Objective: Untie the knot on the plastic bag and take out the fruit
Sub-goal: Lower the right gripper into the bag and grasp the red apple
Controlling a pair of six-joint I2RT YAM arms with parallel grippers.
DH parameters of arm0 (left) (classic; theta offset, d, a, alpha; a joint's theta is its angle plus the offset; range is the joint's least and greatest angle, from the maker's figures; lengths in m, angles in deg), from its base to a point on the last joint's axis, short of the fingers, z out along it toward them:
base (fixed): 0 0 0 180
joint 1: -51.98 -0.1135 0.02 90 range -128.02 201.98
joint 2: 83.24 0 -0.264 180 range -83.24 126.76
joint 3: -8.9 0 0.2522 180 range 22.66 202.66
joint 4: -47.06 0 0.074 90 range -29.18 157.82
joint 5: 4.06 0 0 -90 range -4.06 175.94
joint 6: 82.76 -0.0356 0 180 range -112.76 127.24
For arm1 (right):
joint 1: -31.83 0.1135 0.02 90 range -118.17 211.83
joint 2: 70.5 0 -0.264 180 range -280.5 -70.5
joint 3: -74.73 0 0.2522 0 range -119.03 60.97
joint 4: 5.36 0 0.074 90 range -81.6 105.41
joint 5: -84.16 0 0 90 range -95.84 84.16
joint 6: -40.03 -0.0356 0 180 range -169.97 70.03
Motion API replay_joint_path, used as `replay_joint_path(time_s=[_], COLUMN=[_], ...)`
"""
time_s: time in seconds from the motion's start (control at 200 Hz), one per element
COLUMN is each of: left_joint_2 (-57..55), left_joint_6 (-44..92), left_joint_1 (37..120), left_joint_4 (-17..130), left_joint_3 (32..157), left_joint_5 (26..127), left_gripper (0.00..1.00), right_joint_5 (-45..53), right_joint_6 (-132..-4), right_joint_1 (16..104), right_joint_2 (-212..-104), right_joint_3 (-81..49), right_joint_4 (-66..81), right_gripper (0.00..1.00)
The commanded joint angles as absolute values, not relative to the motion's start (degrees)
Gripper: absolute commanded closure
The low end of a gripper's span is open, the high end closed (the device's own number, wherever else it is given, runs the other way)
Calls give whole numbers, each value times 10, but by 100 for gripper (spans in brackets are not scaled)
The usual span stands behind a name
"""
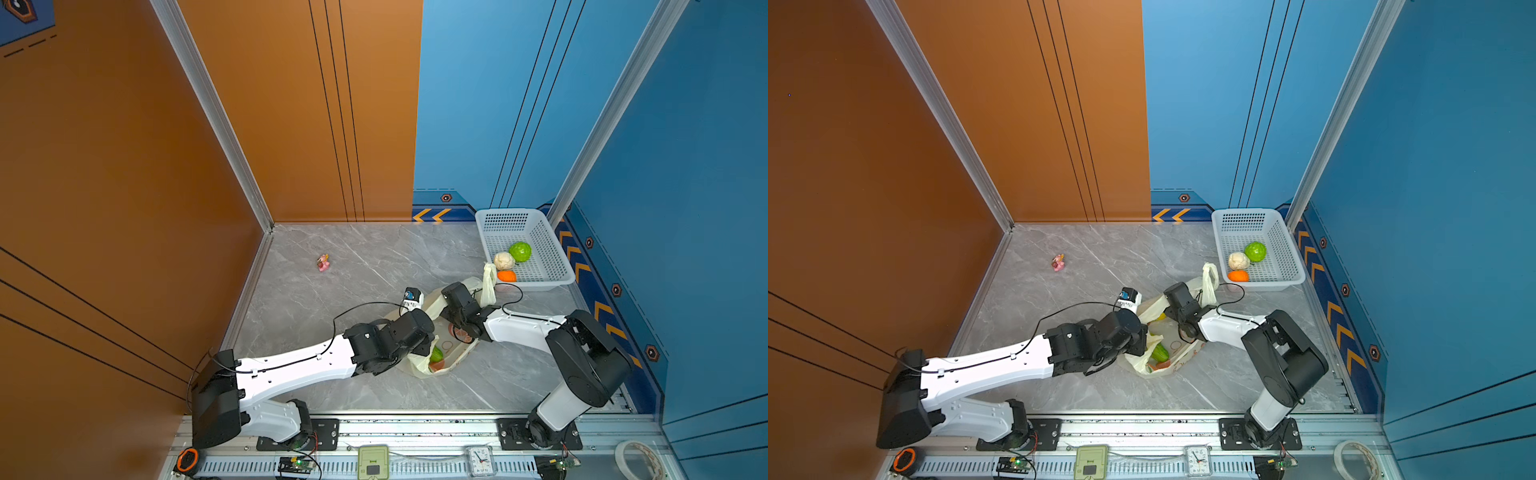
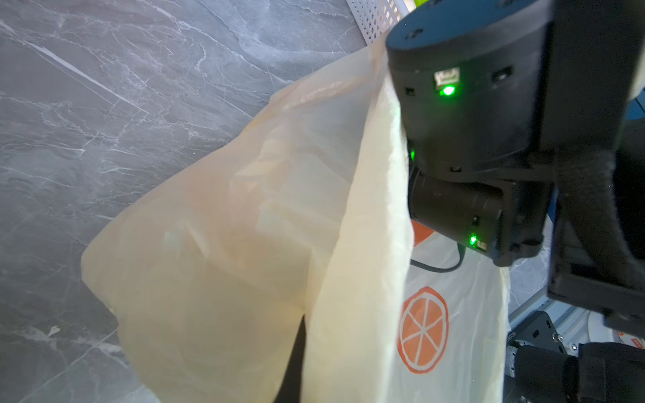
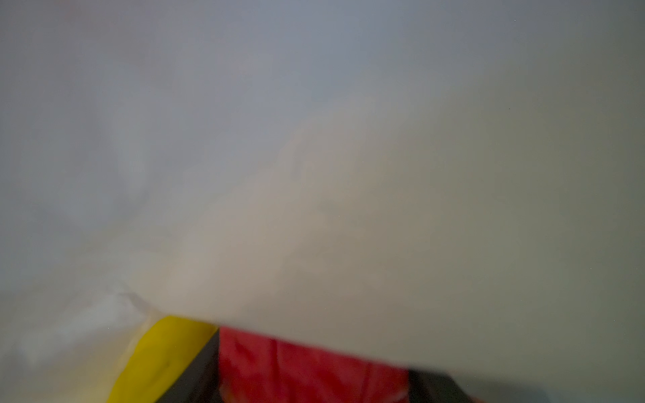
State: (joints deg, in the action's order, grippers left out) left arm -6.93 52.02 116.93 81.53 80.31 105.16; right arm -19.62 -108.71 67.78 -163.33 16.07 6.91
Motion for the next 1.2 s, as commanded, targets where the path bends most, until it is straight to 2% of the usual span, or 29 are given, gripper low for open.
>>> replay_joint_path(time_s=[0.0,0.396,0.671,1.001,1.192], left_joint_2=[-61,-55,-62,-52,-55], left_joint_6=[508,504,501,502,507], left_joint_1=[1172,1163,1157,1162,1169], left_joint_4=[815,798,802,804,811], left_joint_3=[813,813,813,813,813], left_joint_5=[1051,1061,1067,1053,1060], left_gripper=[100,100,100,100,100], right_joint_5=[-174,-73,-79,-22,-43], right_joint_6=[-1078,-1043,-1015,-1000,-992], right_joint_1=[678,747,776,748,737], right_joint_2=[-1591,-1494,-1423,-1524,-1536], right_joint_3=[177,182,174,185,169], right_joint_4=[90,198,314,252,253], right_gripper=[47,47,46,41,28])
